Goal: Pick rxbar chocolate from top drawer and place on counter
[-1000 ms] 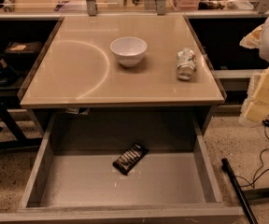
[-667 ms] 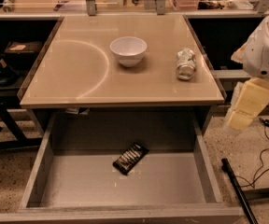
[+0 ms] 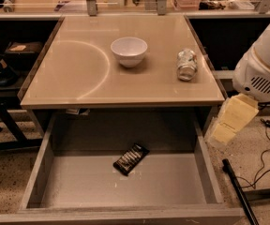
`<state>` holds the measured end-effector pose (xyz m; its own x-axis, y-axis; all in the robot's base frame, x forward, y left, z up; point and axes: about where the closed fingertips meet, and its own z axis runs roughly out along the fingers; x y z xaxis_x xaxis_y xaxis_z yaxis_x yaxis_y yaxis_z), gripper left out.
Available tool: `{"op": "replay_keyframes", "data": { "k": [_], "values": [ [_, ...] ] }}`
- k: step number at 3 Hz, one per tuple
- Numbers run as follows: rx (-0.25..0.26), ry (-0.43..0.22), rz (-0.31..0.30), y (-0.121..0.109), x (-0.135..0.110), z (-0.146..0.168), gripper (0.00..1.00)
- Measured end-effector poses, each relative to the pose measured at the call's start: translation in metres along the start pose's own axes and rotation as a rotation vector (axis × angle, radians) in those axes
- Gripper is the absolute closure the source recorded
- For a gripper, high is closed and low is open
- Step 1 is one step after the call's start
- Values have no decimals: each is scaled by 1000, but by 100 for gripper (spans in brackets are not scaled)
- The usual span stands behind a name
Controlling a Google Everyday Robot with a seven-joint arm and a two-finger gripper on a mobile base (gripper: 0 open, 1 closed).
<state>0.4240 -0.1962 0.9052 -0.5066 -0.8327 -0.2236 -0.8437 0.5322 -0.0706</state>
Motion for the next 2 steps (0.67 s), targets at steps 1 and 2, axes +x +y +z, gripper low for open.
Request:
{"op": "replay_keyframes", "data": {
  "k": [1, 2],
  "values": [
    [1, -19, 4, 4, -1, -1, 0],
    [-15, -101, 57, 37, -14, 9, 0]
  ]
}}
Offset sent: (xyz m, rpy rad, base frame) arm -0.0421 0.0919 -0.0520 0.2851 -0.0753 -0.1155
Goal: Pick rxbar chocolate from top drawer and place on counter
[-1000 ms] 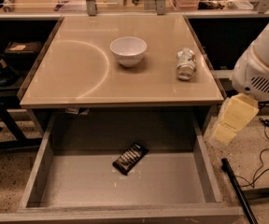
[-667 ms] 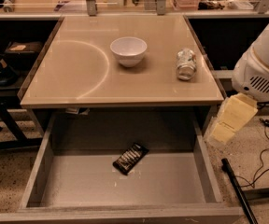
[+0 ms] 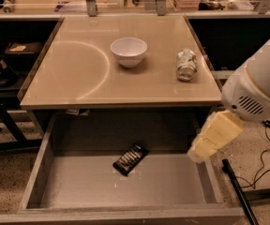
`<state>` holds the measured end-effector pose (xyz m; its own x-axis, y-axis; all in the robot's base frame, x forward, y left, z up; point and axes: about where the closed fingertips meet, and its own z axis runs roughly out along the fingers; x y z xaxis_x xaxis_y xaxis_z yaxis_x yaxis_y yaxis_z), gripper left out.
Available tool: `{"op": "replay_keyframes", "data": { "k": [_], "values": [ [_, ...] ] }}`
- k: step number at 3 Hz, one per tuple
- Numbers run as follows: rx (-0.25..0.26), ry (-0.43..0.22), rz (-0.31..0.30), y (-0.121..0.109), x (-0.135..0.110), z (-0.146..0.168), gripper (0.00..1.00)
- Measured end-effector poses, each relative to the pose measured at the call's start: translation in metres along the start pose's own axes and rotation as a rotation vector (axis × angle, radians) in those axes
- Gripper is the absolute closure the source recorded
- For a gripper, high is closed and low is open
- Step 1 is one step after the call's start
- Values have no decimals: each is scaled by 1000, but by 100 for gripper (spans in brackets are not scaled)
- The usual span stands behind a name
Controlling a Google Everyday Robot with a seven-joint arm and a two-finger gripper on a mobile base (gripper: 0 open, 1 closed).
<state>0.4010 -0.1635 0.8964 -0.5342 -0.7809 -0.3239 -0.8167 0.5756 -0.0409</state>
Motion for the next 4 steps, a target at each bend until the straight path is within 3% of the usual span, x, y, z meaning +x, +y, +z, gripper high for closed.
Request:
{"op": "replay_keyframes", "data": {
  "k": [1, 4],
  "values": [
    [-63, -90, 41, 33, -22, 48, 0],
    [-62, -120, 54, 37, -30, 64, 0]
  ]
}}
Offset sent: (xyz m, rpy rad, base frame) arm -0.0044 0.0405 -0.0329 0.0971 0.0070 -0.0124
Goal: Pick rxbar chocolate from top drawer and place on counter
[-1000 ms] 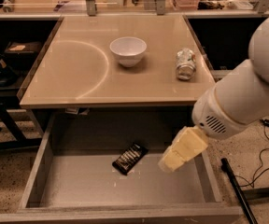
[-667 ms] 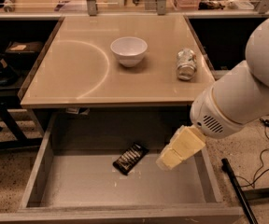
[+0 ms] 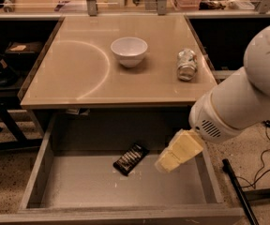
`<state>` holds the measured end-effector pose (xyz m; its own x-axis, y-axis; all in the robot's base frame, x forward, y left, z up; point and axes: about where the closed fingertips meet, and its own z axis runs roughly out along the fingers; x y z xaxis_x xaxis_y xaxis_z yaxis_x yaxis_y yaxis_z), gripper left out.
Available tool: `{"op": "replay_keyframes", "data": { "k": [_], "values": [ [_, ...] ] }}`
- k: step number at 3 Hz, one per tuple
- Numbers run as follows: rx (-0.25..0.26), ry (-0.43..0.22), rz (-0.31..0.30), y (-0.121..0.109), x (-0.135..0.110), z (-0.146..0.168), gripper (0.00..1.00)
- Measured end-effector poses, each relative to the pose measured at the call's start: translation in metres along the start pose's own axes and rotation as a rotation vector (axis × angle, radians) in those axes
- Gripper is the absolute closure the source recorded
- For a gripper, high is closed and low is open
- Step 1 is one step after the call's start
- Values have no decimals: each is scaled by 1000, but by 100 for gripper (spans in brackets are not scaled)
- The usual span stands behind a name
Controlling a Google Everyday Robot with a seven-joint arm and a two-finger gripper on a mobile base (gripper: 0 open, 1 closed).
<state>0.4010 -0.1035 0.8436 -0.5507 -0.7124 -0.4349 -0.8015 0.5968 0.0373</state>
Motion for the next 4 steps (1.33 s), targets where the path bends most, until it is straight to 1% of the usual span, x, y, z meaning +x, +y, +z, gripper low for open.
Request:
{"op": "replay_keyframes", "data": {
  "k": [1, 2, 3, 4],
  "values": [
    [-14, -6, 20, 12, 1, 59, 0],
    [-25, -43, 56, 18, 3, 110, 0],
    [-2, -72, 57, 13, -3, 112, 0],
    [-8, -83, 59, 19, -3, 123, 0]
  ]
}}
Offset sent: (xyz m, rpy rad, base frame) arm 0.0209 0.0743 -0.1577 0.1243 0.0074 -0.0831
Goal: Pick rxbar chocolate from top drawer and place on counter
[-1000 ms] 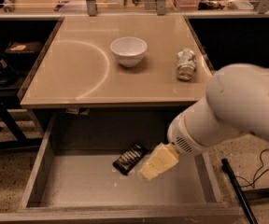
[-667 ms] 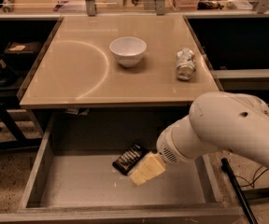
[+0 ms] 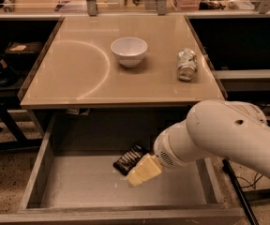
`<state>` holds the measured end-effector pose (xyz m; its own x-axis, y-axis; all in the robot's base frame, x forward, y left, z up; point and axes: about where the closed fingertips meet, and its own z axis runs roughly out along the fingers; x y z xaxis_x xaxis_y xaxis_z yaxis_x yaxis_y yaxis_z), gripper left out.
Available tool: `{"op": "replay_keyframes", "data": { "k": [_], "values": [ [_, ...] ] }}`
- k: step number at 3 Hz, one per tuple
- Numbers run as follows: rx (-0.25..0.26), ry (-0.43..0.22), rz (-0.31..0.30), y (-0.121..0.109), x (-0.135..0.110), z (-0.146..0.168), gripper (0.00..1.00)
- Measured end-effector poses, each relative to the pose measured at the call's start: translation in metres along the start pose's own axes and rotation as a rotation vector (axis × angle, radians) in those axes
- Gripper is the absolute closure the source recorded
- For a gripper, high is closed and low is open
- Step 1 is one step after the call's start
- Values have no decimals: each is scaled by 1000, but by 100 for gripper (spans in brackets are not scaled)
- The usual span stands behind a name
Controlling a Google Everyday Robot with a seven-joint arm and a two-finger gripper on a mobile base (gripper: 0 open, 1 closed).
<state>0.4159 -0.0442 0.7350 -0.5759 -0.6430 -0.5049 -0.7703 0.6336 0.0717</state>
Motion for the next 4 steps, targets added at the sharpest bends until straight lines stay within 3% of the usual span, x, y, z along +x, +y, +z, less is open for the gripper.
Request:
{"op": "replay_keyframes", "data": {
  "k": [1, 2, 4],
  "values": [
    [19, -6, 7, 9, 2, 31, 0],
    [71, -50, 52, 0, 1, 86, 0],
    [79, -57, 49, 0, -2, 87, 0]
  ]
}}
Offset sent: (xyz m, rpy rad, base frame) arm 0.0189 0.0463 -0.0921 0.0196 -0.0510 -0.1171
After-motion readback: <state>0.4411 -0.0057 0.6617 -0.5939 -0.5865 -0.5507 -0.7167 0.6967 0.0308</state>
